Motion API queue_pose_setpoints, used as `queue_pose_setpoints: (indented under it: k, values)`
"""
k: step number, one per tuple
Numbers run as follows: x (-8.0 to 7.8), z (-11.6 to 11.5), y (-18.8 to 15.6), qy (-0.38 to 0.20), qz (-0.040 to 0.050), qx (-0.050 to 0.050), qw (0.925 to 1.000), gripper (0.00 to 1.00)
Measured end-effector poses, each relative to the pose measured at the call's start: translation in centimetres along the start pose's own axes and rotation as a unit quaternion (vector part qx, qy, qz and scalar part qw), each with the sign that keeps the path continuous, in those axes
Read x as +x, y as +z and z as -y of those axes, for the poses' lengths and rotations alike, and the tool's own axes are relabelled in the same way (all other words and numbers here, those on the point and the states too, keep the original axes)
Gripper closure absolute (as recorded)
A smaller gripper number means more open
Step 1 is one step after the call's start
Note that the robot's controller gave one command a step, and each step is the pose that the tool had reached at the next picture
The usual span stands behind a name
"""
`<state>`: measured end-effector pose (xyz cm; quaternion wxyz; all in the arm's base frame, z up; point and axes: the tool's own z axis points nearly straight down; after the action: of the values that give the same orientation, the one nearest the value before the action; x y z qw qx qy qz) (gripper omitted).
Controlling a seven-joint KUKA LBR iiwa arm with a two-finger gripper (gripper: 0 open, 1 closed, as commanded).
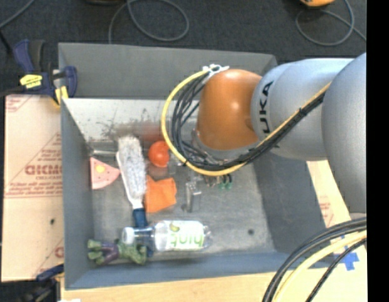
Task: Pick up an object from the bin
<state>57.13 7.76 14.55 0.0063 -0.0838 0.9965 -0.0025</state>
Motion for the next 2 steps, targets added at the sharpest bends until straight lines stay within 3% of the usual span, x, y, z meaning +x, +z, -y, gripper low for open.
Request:
queue_pose_setpoints:
  k: [1,2]
  values:
    - [-0.2,-2.0,0.4,0.004,0.0103,0.0,0.9999,0.0]
    - [-0.2,-2.5,5.2,-0.035,0.0011,0.0,0.9994,0.0]
